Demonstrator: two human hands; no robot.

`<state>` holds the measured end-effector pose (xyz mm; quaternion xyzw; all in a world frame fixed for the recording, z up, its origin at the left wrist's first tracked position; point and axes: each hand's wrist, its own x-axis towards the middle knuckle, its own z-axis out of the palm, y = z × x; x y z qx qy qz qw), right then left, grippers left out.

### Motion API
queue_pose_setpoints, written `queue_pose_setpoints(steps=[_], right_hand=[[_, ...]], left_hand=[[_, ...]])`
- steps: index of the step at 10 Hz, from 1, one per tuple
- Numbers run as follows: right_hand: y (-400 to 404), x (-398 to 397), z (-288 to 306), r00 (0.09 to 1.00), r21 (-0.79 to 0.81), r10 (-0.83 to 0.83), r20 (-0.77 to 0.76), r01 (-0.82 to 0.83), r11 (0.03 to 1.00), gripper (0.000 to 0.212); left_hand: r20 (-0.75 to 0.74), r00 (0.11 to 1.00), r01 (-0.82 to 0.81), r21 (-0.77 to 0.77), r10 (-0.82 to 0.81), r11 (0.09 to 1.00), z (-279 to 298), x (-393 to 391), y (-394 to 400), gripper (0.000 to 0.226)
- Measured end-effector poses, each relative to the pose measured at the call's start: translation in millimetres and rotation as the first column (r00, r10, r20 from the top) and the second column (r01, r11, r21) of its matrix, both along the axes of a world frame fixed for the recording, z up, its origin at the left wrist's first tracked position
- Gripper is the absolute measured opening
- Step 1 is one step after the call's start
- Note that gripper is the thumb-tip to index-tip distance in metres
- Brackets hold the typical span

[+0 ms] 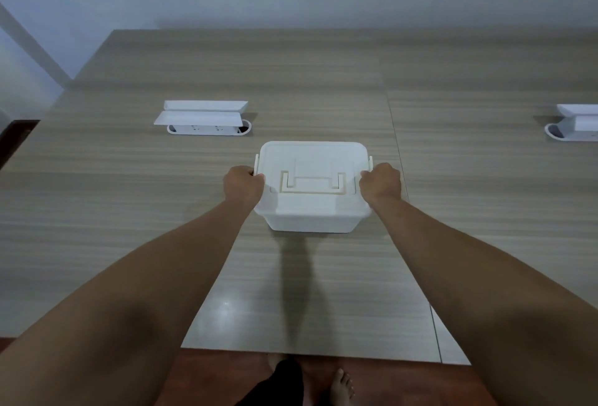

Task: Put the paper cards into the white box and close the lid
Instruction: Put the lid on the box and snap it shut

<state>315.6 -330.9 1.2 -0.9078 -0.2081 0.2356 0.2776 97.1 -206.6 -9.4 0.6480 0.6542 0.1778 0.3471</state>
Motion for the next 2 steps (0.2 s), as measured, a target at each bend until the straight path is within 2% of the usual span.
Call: queue_pose_setpoints(steps=[1, 2], right_hand=[[2.8, 1.2, -5.8, 1.0, 0.004, -0.012, -0.007, 0.013, 1.0, 0.026], [5.8, -3.8, 12.2, 0.999, 0.06, -0.014, 0.038, 0.012, 0.998, 0.034]], left_hand=[[-0.062, 0.995, 0.078, 0.09, -0.072, 0.993, 2.6, 8.1, 5.4, 0.018], [-0.079, 0.978, 0.203, 0.175, -0.192, 0.963, 9.0, 26.1, 8.1, 0.04]])
